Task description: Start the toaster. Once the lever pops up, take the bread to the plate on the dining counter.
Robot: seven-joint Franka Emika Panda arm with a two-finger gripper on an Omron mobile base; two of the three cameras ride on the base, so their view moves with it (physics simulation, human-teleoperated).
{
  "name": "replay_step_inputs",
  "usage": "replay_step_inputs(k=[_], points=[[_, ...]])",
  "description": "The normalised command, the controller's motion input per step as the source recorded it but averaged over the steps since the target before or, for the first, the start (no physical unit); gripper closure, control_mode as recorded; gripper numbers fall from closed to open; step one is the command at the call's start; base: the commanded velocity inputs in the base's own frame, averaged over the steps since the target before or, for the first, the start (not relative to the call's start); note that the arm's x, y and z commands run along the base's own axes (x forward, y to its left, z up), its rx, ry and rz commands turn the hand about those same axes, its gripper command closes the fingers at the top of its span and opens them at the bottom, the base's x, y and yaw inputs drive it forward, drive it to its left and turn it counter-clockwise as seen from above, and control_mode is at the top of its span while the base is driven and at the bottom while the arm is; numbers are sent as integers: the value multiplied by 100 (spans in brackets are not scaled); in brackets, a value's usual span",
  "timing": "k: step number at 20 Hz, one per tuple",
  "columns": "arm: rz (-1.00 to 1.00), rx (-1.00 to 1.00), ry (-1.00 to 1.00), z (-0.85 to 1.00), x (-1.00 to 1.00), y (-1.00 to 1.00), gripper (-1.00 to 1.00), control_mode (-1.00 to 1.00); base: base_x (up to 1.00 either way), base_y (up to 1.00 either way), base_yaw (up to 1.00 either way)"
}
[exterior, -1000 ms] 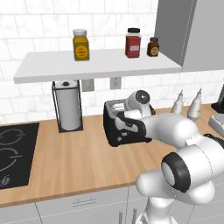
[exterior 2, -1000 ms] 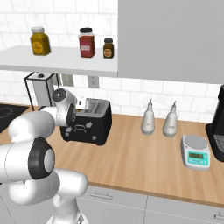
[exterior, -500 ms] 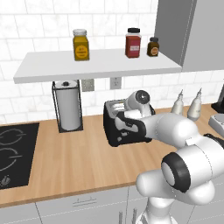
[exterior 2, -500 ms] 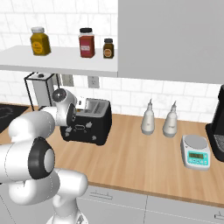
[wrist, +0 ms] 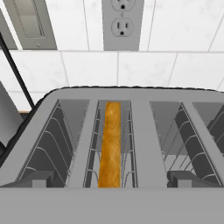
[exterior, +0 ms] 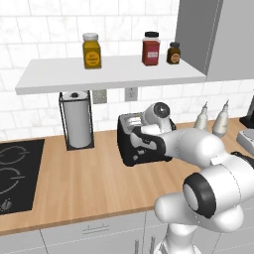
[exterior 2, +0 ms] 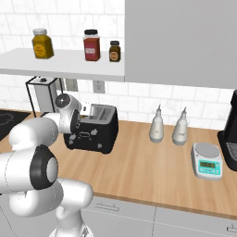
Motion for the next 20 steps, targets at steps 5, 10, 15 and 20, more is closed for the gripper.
replay_step_inputs(k=[5,10,15,20], points=[[0,0,0,0,0,0,-100,-100,0,0,0],[0,0,0,0,0,0,-100,-100,0,0,0],[0,0,0,0,0,0,-100,-100,0,0,0],[0,0,0,0,0,0,-100,-100,0,0,0]])
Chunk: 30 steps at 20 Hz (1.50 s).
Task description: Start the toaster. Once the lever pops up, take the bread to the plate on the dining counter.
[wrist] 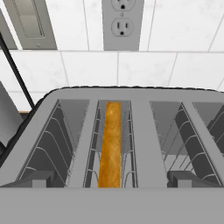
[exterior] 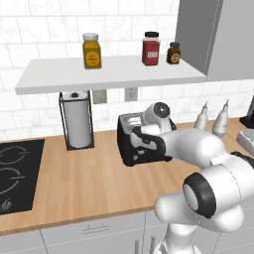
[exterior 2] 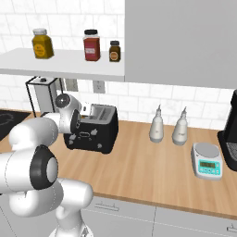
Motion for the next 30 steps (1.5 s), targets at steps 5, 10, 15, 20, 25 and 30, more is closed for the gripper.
replay_step_inputs(k=[5,10,15,20,25,30], points=[[0,0,0,0,0,0,-100,-100,0,0,0],[0,0,0,0,0,0,-100,-100,0,0,0],[0,0,0,0,0,0,-100,-100,0,0,0],[0,0,0,0,0,0,-100,-100,0,0,0],[0,0,0,0,0,0,-100,-100,0,0,0],[0,0,0,0,0,0,-100,-100,0,0,0]])
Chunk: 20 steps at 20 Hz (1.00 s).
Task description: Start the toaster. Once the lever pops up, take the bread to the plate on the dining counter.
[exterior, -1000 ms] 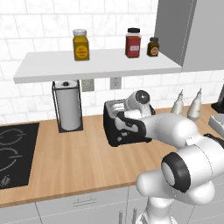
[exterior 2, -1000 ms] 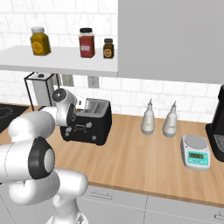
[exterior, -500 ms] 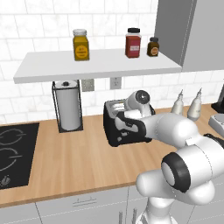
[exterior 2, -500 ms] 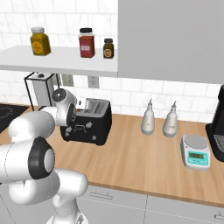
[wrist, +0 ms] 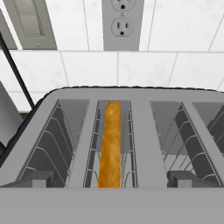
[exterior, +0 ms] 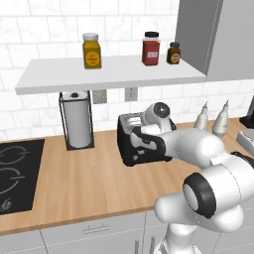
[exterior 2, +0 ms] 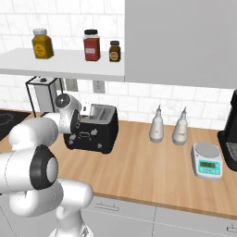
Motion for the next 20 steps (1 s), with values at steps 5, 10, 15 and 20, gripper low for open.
replay_step_inputs(k=[5,10,15,20], points=[[0,0,0,0,0,0,-100,-100,0,0,0],[0,0,0,0,0,0,-100,-100,0,0,0],[0,0,0,0,0,0,-100,-100,0,0,0],[0,0,0,0,0,0,-100,-100,0,0,0]])
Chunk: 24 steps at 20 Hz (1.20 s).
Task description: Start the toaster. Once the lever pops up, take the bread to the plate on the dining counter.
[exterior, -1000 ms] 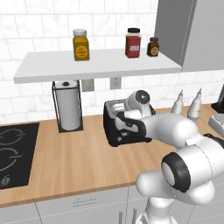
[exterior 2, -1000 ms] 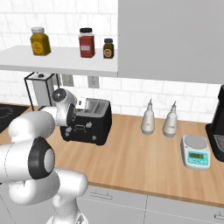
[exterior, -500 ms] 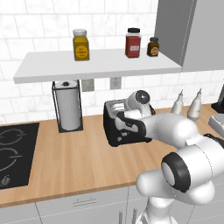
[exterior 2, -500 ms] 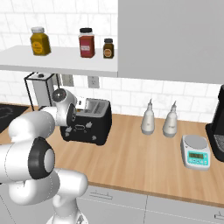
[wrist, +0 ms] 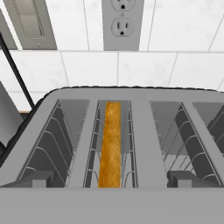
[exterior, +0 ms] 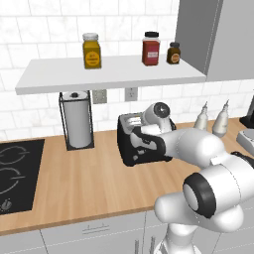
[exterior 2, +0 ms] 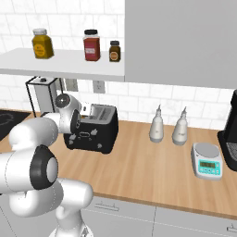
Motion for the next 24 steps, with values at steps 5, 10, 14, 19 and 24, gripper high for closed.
replay_step_inputs(k=[5,10,14,19,24], points=[[0,0,0,0,0,0,-100,-100,0,0,0],[0,0,0,0,0,0,-100,-100,0,0,0],[0,0,0,0,0,0,-100,-100,0,0,0],[0,0,0,0,0,0,-100,-100,0,0,0],[0,0,0,0,0,0,-100,-100,0,0,0]])
